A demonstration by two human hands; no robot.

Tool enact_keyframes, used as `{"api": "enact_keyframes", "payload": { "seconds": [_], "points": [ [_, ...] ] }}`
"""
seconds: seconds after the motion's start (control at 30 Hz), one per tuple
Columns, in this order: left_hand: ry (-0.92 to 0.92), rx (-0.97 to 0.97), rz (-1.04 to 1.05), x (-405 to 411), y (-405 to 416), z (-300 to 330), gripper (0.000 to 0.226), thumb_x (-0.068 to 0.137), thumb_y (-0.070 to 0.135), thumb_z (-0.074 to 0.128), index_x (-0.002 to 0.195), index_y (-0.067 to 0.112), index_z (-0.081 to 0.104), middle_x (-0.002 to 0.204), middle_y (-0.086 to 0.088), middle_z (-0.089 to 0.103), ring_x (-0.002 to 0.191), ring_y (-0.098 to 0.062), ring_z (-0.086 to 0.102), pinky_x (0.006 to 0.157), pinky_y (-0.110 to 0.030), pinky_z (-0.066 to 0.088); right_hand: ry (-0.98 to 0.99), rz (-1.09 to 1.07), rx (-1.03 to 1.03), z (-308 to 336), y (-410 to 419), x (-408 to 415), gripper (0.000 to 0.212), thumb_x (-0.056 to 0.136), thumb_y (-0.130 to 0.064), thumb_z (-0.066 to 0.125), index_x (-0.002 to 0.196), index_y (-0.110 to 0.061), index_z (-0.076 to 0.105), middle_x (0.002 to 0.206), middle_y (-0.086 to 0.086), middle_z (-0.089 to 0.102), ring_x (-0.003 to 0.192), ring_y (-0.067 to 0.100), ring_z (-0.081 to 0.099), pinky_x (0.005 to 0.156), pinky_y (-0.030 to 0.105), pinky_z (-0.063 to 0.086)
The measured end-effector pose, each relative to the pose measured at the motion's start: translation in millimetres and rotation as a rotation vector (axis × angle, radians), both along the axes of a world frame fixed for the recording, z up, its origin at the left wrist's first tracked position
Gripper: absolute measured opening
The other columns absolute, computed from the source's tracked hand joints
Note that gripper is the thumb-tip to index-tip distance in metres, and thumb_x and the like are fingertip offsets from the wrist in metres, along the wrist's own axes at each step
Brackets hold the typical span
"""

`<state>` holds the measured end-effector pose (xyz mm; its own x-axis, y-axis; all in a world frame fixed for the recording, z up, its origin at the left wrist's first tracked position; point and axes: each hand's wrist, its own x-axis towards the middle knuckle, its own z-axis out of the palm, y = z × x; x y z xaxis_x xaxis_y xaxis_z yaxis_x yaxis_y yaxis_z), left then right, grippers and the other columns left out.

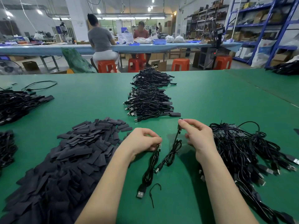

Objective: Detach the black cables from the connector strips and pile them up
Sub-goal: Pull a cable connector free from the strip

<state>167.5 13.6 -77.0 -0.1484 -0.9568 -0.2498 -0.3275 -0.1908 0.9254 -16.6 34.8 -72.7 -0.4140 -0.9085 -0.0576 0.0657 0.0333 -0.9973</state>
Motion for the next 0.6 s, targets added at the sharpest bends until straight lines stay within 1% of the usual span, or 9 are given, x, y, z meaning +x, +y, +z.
{"api": "enact_keyframes", "payload": {
  "seconds": [0.07, 0.1, 0.17, 0.23, 0.3, 0.37, 0.47, 0.53, 0.6],
  "points": [
    [-0.286, -0.23, 0.057, -5, -1, 0, 0.01, 0.083, 0.033, 0.079, 0.088, 0.024, 0.075, 0.083, 0.012, 0.075, 0.076, 0.002, 0.068, 0.07, -0.009, 0.048, 0.041, 0.042, -0.023, 6, 1, 1, 0.009, 0.083, -0.03, 0.083, 0.079, -0.026, 0.076, 0.061, -0.02, 0.068, 0.047, -0.006, 0.051, 0.055, 0.018, 0.041],
    [-0.324, -0.339, 0.078, -8, -2, 1, 0.011, 0.084, 0.035, 0.076, 0.09, 0.026, 0.075, 0.084, 0.015, 0.074, 0.076, 0.008, 0.065, 0.066, -0.003, 0.043, 0.054, 0.066, -0.021, 10, 2, 2, 0.009, 0.083, -0.031, 0.083, 0.078, -0.026, 0.076, 0.06, -0.02, 0.068, 0.044, -0.005, 0.048, 0.05, 0.015, 0.041],
    [-0.166, -0.445, 0.084, -16, -4, 2, 0.008, 0.09, 0.034, 0.071, 0.093, 0.027, 0.074, 0.087, 0.015, 0.073, 0.078, 0.01, 0.065, 0.07, -0.002, 0.044, 0.05, 0.092, -0.014, 14, 2, 2, 0.01, 0.083, -0.031, 0.082, 0.078, -0.026, 0.076, 0.061, -0.019, 0.068, 0.045, -0.001, 0.046, 0.044, 0.012, 0.038],
    [0.155, -0.334, 0.038, -27, -2, 2, 0.008, 0.093, 0.029, 0.07, 0.097, 0.023, 0.073, 0.091, 0.007, 0.076, 0.084, 0.0, 0.07, 0.084, -0.018, 0.054, 0.031, 0.093, 0.001, 18, 3, 4, 0.01, 0.083, -0.031, 0.082, 0.079, -0.025, 0.076, 0.065, -0.017, 0.069, 0.052, 0.005, 0.046, 0.043, 0.012, 0.036],
    [0.357, -0.223, -0.011, -36, 0, 1, 0.009, 0.094, 0.021, 0.07, 0.102, 0.016, 0.071, 0.093, -0.001, 0.077, 0.09, -0.014, 0.073, 0.086, -0.027, 0.057, 0.01, 0.102, 0.022, 20, 5, 6, 0.009, 0.082, -0.03, 0.083, 0.078, -0.025, 0.077, 0.069, -0.014, 0.07, 0.058, 0.009, 0.047, 0.044, 0.014, 0.036],
    [0.454, -0.166, -0.026, -40, 3, -1, 0.011, 0.094, 0.015, 0.07, 0.104, 0.012, 0.068, 0.092, -0.004, 0.078, 0.092, -0.019, 0.075, 0.083, -0.027, 0.056, 0.014, 0.127, 0.046, 22, 7, 7, 0.009, 0.081, -0.031, 0.083, 0.078, -0.026, 0.077, 0.073, -0.011, 0.071, 0.063, 0.01, 0.048, 0.048, 0.018, 0.037],
    [0.534, -0.114, 0.033, -43, 6, -3, 0.008, 0.094, 0.012, 0.069, 0.102, 0.012, 0.066, 0.085, 0.0, 0.078, 0.08, -0.014, 0.074, 0.076, -0.021, 0.056, 0.146, 0.139, 0.037, 31, 8, 5, 0.013, 0.08, -0.037, 0.083, 0.084, -0.027, 0.077, 0.082, -0.012, 0.072, 0.065, 0.006, 0.054, 0.056, 0.021, 0.039],
    [0.55, -0.117, 0.089, -45, 8, -4, 0.005, 0.095, 0.01, 0.067, 0.099, 0.013, 0.065, 0.081, 0.002, 0.075, 0.072, -0.011, 0.071, 0.068, -0.016, 0.055, 0.354, 0.052, -0.035, 39, 7, 7, 0.016, 0.08, -0.042, 0.082, 0.085, -0.029, 0.075, 0.079, -0.017, 0.071, 0.071, -0.002, 0.061, 0.061, 0.021, 0.042],
    [0.547, -0.117, 0.114, -49, 9, -5, 0.005, 0.096, 0.008, 0.064, 0.096, 0.012, 0.062, 0.082, -0.002, 0.071, 0.068, -0.01, 0.069, 0.066, -0.017, 0.054, 0.599, -0.001, -0.118, 49, 7, 17, 0.013, 0.081, -0.043, 0.077, 0.08, -0.031, 0.073, 0.07, -0.021, 0.069, 0.072, -0.007, 0.063, 0.06, 0.014, 0.042]
  ]
}}
